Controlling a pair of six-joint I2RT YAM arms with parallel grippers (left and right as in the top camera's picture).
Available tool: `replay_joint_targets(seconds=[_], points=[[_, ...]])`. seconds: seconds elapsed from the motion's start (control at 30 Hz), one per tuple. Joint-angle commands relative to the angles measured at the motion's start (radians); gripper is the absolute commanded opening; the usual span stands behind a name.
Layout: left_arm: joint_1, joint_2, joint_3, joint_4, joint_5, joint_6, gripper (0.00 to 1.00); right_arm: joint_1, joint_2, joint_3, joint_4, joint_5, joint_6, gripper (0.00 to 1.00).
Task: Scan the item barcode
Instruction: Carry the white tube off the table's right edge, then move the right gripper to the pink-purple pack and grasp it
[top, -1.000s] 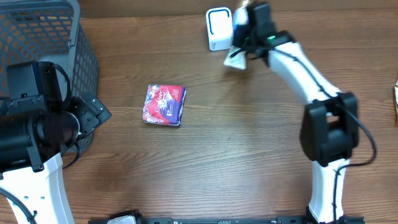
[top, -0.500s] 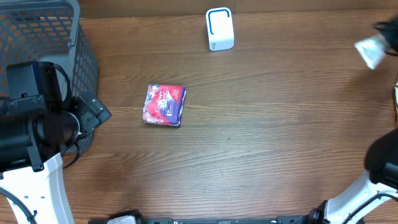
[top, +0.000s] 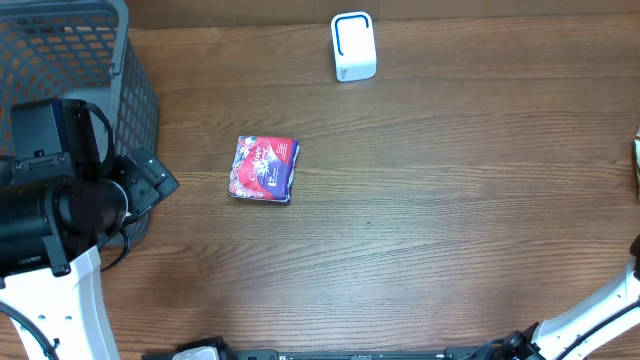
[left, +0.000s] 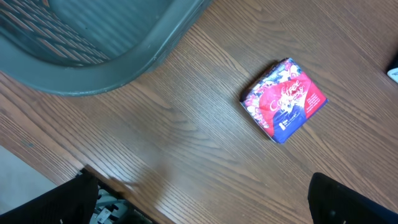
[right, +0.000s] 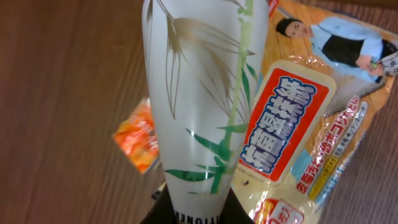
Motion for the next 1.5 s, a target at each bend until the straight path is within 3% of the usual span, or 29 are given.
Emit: replay_joint_targets(seconds=[0.0,0.17,0.27,0.5,0.67,0.9,1.0,1.17,1.37,1.47], points=[[0.004,0.0,-0.001,0.001,-0.01,-0.016,1.0,-0.009,0.023,0.008,0.034,0.0,0.002,0.16],[0.004,0.0,-0.001,0.001,-0.01,-0.016,1.0,-0.018,0.048,0.008,0.035,-0.001,0.002,0.23],[0.004,0.0,-0.001,0.001,-0.01,-0.016,1.0,-0.018,0.047,0.01,0.03,-0.002,0.002,0.36],[0.004,0.0,-0.001,0.001,-0.01,-0.016,1.0,-0.018,0.002,0.034,-0.035,-0.149,0.002,0.39],[0.004,0.0,-0.001,0.001,-0.01,-0.016,1.0,-0.018,-0.079,0.042,-0.033,-0.365,0.002,0.45],[0.004,0.0,-0.001,0.001,-0.01,-0.016,1.0,0.019,-0.161,0.042,-0.04,-0.819,-0.013,0.52],[0.004,0.0,-0.001,0.001,-0.01,-0.016,1.0,0.081,-0.162,0.042,-0.075,-0.986,-0.082,0.59],[0.004,0.0,-0.001,0.001,-0.01,-0.016,1.0,0.254,-0.161,0.04,-0.177,-1.003,-0.226,0.76],[0.004,0.0,-0.001,0.001,-0.01,-0.016,1.0,0.585,-0.158,0.023,-0.215,-0.833,-0.291,0.84],[0.004,0.0,-0.001,0.001,-0.01,-0.016,1.0,0.743,-0.15,0.001,-0.194,-0.73,-0.286,0.8]])
